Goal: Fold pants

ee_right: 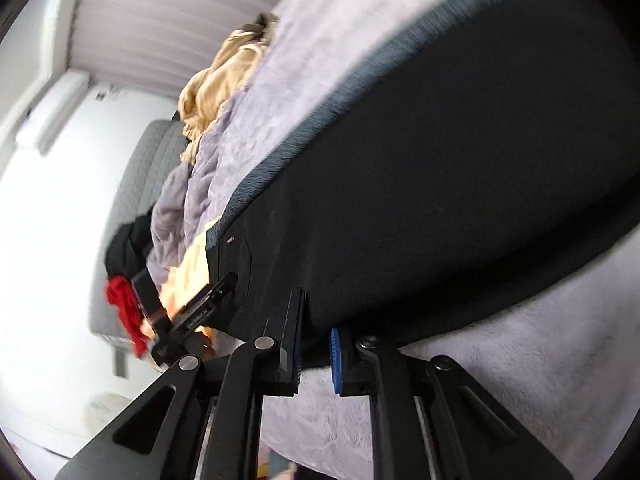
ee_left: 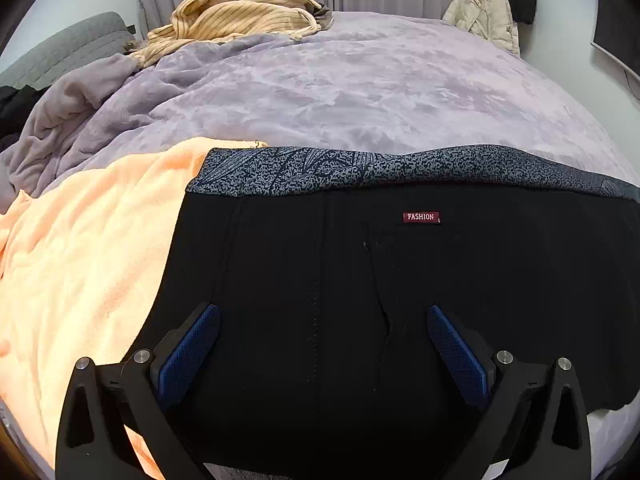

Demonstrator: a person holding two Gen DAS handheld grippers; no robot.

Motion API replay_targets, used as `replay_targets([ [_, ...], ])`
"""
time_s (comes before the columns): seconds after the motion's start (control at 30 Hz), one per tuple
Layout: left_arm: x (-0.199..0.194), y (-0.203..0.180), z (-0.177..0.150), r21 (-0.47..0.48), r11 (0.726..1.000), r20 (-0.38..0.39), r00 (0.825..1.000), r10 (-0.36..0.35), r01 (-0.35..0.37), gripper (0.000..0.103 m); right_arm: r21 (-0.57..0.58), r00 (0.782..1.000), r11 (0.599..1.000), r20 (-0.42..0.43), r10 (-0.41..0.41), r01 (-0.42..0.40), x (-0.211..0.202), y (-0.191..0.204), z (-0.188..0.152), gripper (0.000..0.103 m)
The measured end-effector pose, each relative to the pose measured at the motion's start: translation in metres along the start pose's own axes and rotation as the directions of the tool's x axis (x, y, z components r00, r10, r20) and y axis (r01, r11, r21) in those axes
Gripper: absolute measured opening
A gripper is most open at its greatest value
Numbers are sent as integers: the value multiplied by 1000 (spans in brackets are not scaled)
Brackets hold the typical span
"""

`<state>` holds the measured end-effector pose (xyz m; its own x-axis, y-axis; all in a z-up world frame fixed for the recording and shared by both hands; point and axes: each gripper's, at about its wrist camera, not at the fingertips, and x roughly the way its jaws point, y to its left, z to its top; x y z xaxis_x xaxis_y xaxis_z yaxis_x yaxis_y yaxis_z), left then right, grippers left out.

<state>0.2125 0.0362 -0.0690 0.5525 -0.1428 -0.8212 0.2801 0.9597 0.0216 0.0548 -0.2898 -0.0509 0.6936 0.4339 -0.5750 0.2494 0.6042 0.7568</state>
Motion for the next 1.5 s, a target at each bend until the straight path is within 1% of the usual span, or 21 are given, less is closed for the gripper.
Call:
replay_targets([
  [0.1,-1,0,-4,5,1000,16,1000,-2,2,103,-79,987,985,-39,-156,153,11,-2,-10,11],
  [0.13,-2,0,-4,5,1000,14,1000,8,-8,103,-69,987,986,-44,-155,152,13,-7,-13,11],
  [0.2,-9,-3,-3,2,999,8,999,51,-51,103,-33,994,994,-38,-101,100,5,-15,-16,11],
  [0.27,-22,-9,-4,18,998,0,998,67,-67,103,-39,993,994,-50,-107,105,-12,-17,-19,16],
  [0.33,-41,-21,-7,43,998,33,999,34,-35,103,-85,983,980,-7,-183,182,-34,-16,-19,18],
  [0.4,-58,-42,-6,62,998,67,997,-27,22,103,-139,968,959,90,-235,246,-58,-7,-14,20],
  [0.5,-71,-82,-3,99,986,87,986,-143,135,103,-170,954,950,196,-227,261,-80,7,2,20],
  [0.57,-69,-112,-6,147,973,78,979,-189,177,103,-154,944,945,212,-254,289,-76,5,12,20],
  [0.63,-54,-141,-14,209,964,29,984,-174,165,103,-133,928,927,185,-324,350,-58,-9,17,20],
  [0.67,-43,-152,-24,239,960,-12,989,-149,147,103,-108,917,915,137,-373,389,-43,-21,15,20],
  [0.7,-34,-157,-34,251,961,-24,993,-116,118,103,-93,925,925,134,-355,369,-38,-32,10,20],
  [0.73,-36,-156,-44,244,964,27,993,-111,101,103,-106,931,935,182,-318,340,-42,-37,2,20],
  [0.77,-40,-154,-50,229,968,72,990,-119,100,103,-124,933,936,196,-304,331,-45,-38,-4,20],
  [0.8,-42,-151,-54,215,971,78,989,-127,108,103,-141,935,935,195,-295,325,-48,-40,-8,20],
  [0.93,-45,-148,-52,187,976,72,990,-123,108,103,-114,954,960,190,-231,255,-59,-58,-8,20],
  [1.03,-50,-147,-44,189,977,52,992,-113,101,103,-81,960,974,208,-189,210,-63,-72,-7,20],
  [1.07,-54,-143,-42,200,974,50,992,-119,107,103,-82,959,975,212,-187,208,-54,-70,-6,20],
  [1.2,-68,-105,-20,193,981,125,992,-21,-3,103,-121,954,957,182,-240,264,-42,-62,-17,20],
  [1.33,-76,-26,-3,47,999,115,993,7,-13,103,-121,944,951,211,-254,283,-42,-55,-22,21],
  [1.43,-79,40,-2,-72,997,96,995,38,-31,103,-127,942,949,213,-259,290,-43,-47,-25,21],
  [1.5,-75,76,-10,-126,992,63,998,-12,20,103,-150,939,941,216,-269,304,-44,-38,-30,21],
])
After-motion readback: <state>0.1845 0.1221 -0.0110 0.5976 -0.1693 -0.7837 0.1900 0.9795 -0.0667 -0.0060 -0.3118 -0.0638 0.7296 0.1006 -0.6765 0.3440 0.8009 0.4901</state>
